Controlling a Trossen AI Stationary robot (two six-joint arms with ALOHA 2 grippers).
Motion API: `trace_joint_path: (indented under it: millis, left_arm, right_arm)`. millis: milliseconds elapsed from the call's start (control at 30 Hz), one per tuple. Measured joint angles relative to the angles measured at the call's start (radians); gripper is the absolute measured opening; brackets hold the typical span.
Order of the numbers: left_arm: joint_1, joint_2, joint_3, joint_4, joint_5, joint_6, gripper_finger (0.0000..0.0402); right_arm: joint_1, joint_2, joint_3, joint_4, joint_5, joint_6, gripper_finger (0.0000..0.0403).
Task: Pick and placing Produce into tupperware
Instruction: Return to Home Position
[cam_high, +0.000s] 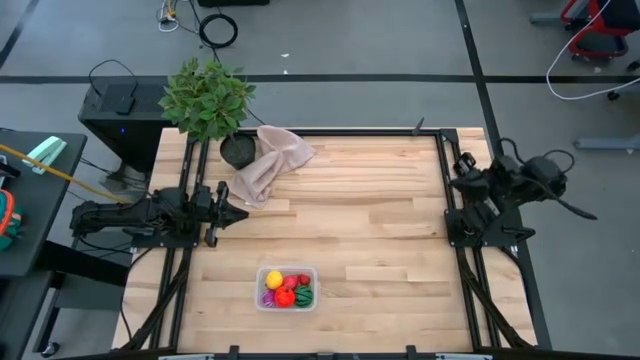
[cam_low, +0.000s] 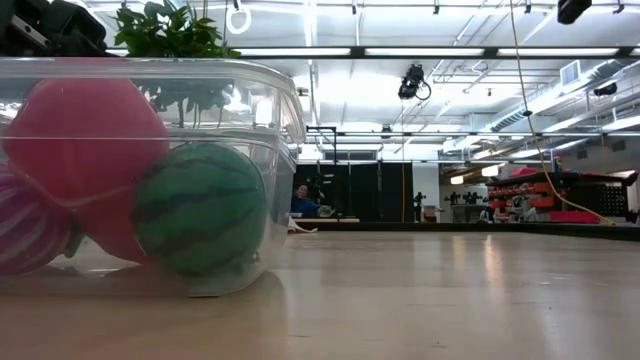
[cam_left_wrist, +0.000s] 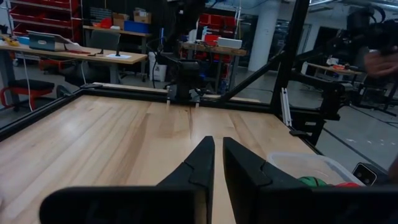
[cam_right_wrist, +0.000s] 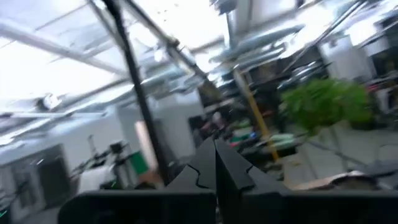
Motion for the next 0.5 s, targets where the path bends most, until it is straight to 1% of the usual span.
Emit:
trace_joint_path:
  millis: [67, 167, 333, 500]
  left_arm:
    - [0.0, 0.0, 0.0, 0.0, 0.0, 0.0, 0.0038]
    - [0.0, 0.0, 0.0, 0.0, 0.0, 0.0, 0.0033]
    - [0.0, 0.0, 0.0, 0.0, 0.0, 0.0, 0.0028]
    - [0.0, 0.0, 0.0, 0.0, 0.0, 0.0, 0.0035]
  right_arm:
    - [0.0, 0.0, -0.016, -0.023, -0.032, 0.018, 0.0]
    - [0.0, 0.0, -0.067, -0.039, -0.053, 0.05, 0.0]
    - [0.0, 0.0, -0.172, 0.061, -0.068, 0.082, 0.0]
    - [-0.02, 0.0, -0.258, 0.141, -0.068, 0.084, 0.0]
